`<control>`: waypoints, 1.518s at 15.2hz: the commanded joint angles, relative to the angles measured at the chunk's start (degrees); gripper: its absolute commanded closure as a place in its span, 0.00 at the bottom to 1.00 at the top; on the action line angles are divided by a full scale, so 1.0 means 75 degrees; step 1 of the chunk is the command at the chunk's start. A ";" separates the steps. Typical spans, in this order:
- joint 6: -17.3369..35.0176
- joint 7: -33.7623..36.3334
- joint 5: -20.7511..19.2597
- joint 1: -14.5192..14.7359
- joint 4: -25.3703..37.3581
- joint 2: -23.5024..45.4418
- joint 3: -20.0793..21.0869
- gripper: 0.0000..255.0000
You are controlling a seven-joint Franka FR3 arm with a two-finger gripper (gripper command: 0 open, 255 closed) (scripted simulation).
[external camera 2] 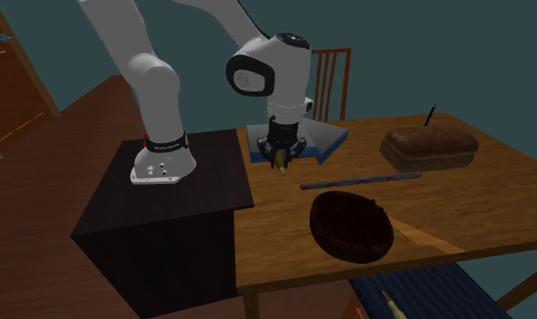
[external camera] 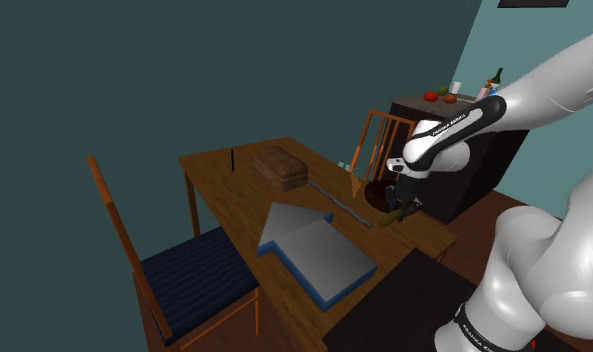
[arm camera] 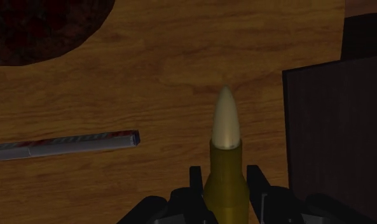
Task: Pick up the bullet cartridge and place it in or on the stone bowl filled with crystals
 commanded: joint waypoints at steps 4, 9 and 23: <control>-0.0703 0.0540 -0.0636 -0.0596 0.0129 -0.0708 0.0614 1.00; -0.1398 0.0850 -0.0940 -0.0973 0.0316 -0.1274 0.1091 1.00; -0.2711 -0.4356 0.4959 -0.1055 0.4284 0.4524 -0.0054 1.00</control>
